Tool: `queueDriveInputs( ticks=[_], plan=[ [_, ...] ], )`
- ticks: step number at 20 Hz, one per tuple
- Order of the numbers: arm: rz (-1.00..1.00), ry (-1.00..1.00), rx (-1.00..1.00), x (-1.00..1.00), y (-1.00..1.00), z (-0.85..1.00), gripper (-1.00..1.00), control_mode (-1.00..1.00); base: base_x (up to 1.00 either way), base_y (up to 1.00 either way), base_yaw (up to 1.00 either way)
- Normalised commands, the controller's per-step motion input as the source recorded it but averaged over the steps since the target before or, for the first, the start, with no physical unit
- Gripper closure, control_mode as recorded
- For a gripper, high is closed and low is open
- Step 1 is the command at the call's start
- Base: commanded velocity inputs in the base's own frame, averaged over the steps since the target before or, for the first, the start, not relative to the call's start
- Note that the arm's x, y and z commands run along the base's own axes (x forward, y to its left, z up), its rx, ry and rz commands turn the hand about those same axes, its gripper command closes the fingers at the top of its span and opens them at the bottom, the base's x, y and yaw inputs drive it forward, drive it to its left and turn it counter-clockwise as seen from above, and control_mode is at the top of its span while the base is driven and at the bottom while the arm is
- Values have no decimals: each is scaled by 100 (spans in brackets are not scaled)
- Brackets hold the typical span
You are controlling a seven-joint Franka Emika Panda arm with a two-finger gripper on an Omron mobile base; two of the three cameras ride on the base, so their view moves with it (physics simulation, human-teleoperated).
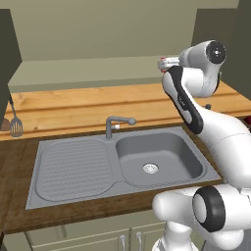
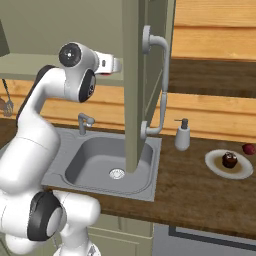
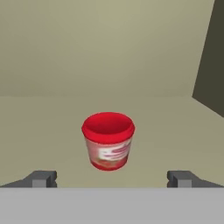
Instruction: From the different types of pastries on the counter, select a croissant and place it on the cutting board. Then retrieve a jar of jam from the cabinet and place it alongside the croissant on the cutting board.
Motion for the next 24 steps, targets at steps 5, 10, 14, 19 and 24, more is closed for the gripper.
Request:
queueDriveInputs(
  ticks=[5,10,14,19,24],
  plan=[
    [-5,0,0,25,-5,-5,-100,-100,0,0,0],
    [0,0,0,5,2,-1,-100,-100,0,0,0],
    [0,1,0,38,0,-10,-100,-100,0,0,0],
    [0,0,0,32,0,-1,-100,-100,0,0,0],
    [0,1,0,3,0,-15,-100,-100,0,0,0]
  ],
)
